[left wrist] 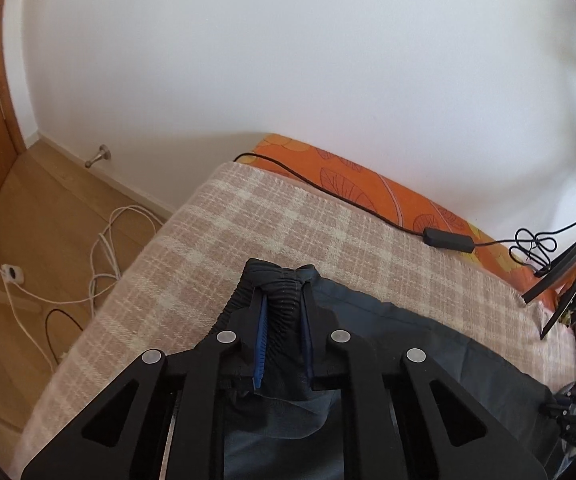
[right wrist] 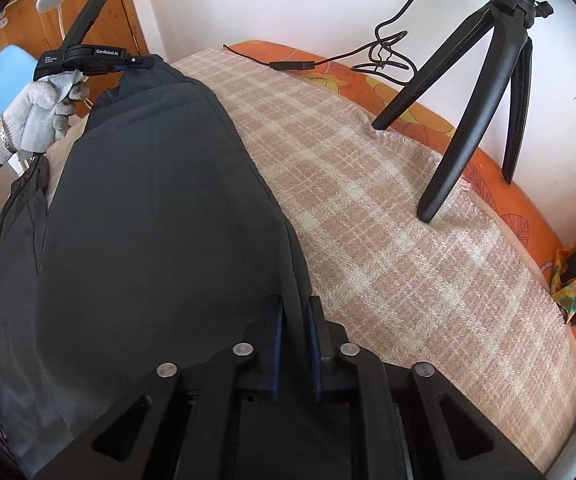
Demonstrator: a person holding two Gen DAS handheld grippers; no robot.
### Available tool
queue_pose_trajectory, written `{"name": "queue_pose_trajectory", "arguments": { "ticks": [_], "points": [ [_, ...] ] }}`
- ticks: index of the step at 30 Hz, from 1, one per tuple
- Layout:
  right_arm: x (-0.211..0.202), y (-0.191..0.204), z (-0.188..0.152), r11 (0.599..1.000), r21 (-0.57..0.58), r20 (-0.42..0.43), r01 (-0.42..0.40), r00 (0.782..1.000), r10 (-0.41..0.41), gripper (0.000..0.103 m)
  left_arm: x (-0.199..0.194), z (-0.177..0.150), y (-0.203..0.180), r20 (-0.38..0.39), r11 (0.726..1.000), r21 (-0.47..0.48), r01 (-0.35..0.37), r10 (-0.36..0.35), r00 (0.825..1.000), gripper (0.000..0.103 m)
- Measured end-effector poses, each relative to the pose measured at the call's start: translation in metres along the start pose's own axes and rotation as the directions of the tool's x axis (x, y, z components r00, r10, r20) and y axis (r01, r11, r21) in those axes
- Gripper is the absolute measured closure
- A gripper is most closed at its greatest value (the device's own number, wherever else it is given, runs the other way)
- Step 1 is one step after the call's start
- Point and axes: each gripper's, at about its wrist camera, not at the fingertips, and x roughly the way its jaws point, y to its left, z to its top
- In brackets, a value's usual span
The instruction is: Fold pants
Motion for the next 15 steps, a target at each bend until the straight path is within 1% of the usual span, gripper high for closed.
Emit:
{"name": "queue_pose_trajectory", "arguments": {
  "ticks": [2,4,7,9,11,15],
  "points": [
    [-0.01,0.002,0.001,1.0,0.004,0.032,0.008,0.999,-0.008,0.103,-0.013,0.009,0.012,0.02,1.0,-0.02,0.009,-0.009,1.0,0.091],
    [-0.024,0.001,0.004,1.0,0.029,0.083,0.01,0.996,-0.012,0.103,-0.024,0.015,0.016,0.035,1.0,-0.018,0.01,-0.01,0.999,0.091],
    [-0.047,0.003,0.012,0.997,0.068,0.151,0.03,0.988,-0.04,0.103,-0.037,0.021,0.023,0.056,1.0,-0.012,0.026,-0.025,0.998,0.091],
    [-0.062,0.007,0.016,0.997,0.066,0.183,0.048,0.981,-0.06,0.103,-0.046,0.023,0.028,0.069,0.999,-0.01,0.042,-0.042,0.997,0.091],
    [-0.079,0.014,0.017,0.996,0.062,0.214,0.063,0.974,-0.075,0.103,-0.057,0.022,0.03,0.089,0.998,-0.016,0.064,-0.063,0.994,0.091],
    [-0.115,0.039,0.017,0.995,0.03,0.262,0.09,0.96,-0.095,0.103,-0.076,0.012,0.033,0.108,0.997,-0.006,0.082,-0.081,0.991,0.091]
  ]
}}
